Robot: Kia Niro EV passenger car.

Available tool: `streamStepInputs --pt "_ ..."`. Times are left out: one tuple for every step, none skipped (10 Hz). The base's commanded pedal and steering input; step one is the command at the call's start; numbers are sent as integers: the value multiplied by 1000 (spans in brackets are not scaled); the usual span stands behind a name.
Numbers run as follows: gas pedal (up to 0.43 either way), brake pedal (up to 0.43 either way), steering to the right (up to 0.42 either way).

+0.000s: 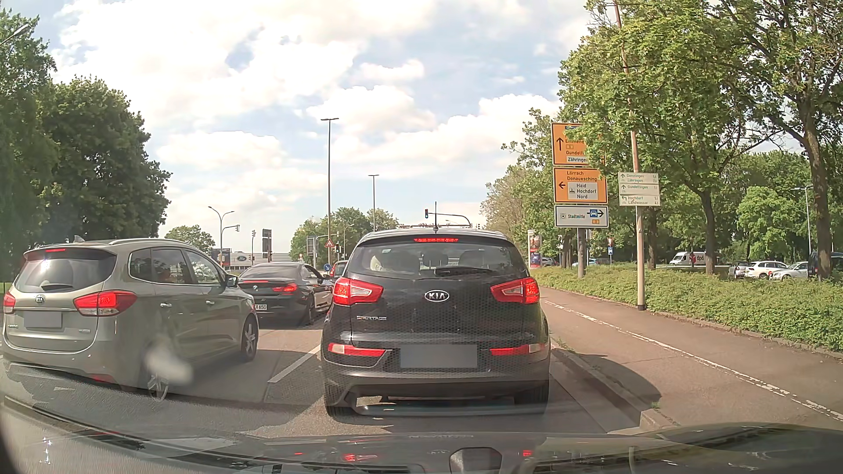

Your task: Follow the waypoints while adhering to traffic rules and regulations

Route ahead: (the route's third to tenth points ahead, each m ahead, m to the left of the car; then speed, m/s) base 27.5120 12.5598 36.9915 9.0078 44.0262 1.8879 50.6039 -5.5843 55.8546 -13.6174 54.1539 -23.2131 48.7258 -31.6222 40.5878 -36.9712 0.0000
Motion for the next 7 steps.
streamStepInputs --pt "0 226 -7" --pt "0 226 -6" --pt "0 226 -6" --pt "0 226 -6" --pt "0 226 -6" --pt "0 226 -8" --pt "0 226 -9"
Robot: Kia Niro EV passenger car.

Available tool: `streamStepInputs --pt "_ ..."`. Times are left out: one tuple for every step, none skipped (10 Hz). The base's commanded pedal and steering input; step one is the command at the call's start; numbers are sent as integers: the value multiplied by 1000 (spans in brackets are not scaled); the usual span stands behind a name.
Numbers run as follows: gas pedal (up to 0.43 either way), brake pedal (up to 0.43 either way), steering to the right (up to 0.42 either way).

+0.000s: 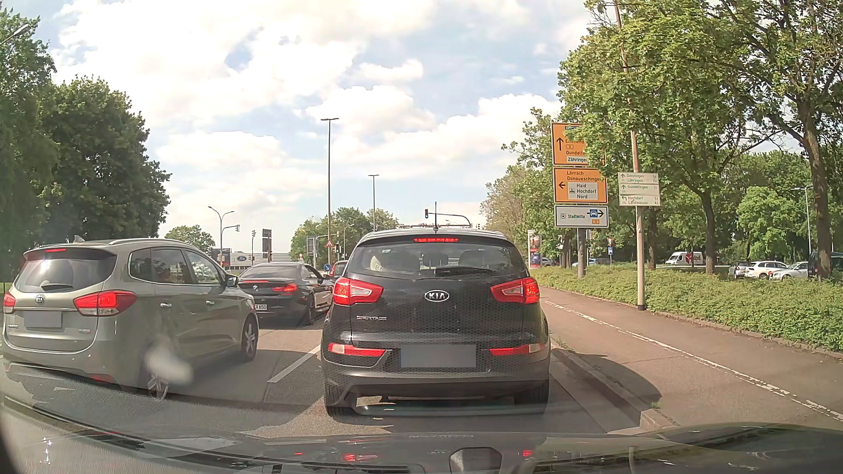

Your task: Follow the waypoints while adhering to traffic rules and regulations

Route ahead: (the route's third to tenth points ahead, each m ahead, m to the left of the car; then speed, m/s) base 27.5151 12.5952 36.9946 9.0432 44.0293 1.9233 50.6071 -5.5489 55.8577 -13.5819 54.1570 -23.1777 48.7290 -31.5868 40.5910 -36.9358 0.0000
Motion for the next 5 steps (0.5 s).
streamStepInputs --pt "0 232 -4" --pt "0 226 3" --pt "0 226 -1" --pt "0 226 -10" --pt "0 232 -12"
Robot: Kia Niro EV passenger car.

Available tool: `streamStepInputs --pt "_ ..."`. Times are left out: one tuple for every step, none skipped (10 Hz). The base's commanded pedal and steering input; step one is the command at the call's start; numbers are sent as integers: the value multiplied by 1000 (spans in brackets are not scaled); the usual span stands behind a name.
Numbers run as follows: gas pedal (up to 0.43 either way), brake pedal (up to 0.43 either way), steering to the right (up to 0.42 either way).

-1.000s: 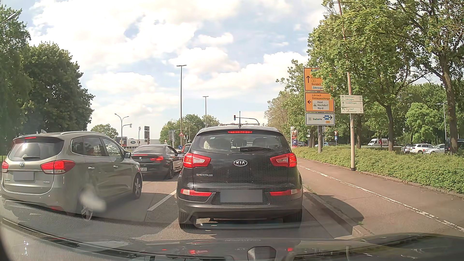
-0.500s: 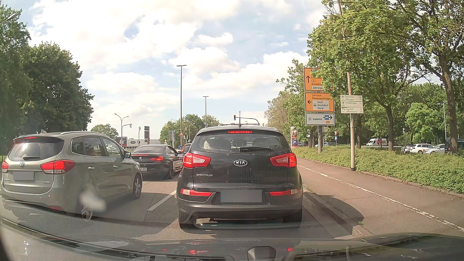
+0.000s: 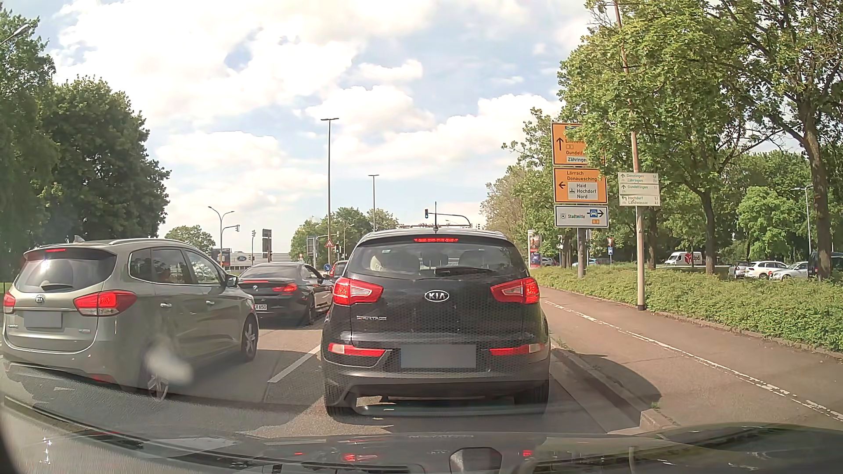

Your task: Follow the waypoints while adhering to traffic rules and regulations

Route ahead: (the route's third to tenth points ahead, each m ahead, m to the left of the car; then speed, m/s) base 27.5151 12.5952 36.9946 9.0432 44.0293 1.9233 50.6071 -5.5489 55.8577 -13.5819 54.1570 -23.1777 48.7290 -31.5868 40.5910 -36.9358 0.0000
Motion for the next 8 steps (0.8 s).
streamStepInputs --pt "0 226 -12" --pt "0 226 -11" --pt "0 226 -11" --pt "0 226 -12" --pt "0 226 -11" --pt "0 226 -12" --pt "0 226 -11" --pt "0 226 -11"
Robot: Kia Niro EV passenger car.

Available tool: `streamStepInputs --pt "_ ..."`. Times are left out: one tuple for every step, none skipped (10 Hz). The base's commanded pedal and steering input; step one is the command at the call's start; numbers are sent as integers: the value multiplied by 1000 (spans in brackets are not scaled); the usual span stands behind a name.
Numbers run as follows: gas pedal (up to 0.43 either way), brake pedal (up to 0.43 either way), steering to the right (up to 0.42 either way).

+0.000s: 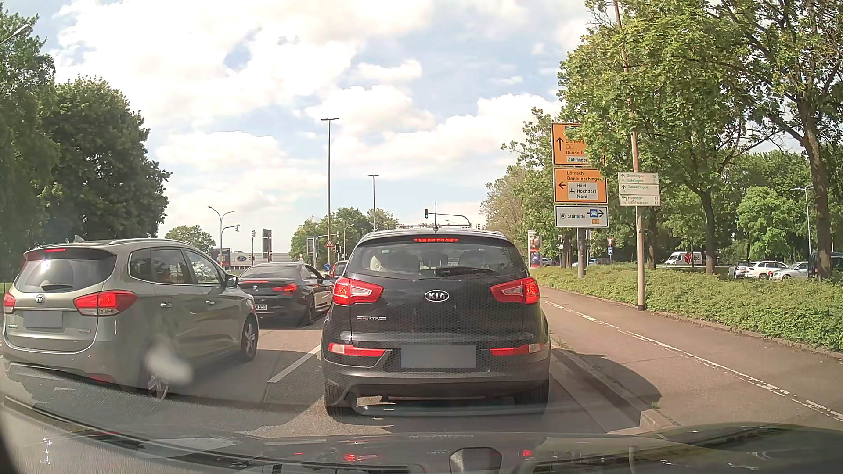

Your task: Follow the waypoints while adhering to traffic rules and regulations

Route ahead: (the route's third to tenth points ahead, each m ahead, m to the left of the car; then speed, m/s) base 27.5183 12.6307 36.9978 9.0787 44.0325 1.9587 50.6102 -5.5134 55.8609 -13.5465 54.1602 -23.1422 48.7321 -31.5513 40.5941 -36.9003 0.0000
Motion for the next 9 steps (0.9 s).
streamStepInputs --pt "0 226 -12" --pt "0 232 -12" --pt "0 226 -11" --pt "0 232 -11" --pt "0 226 -11" --pt "0 226 -11" --pt "0 226 -12" --pt "0 226 -12" --pt "0 232 -11"
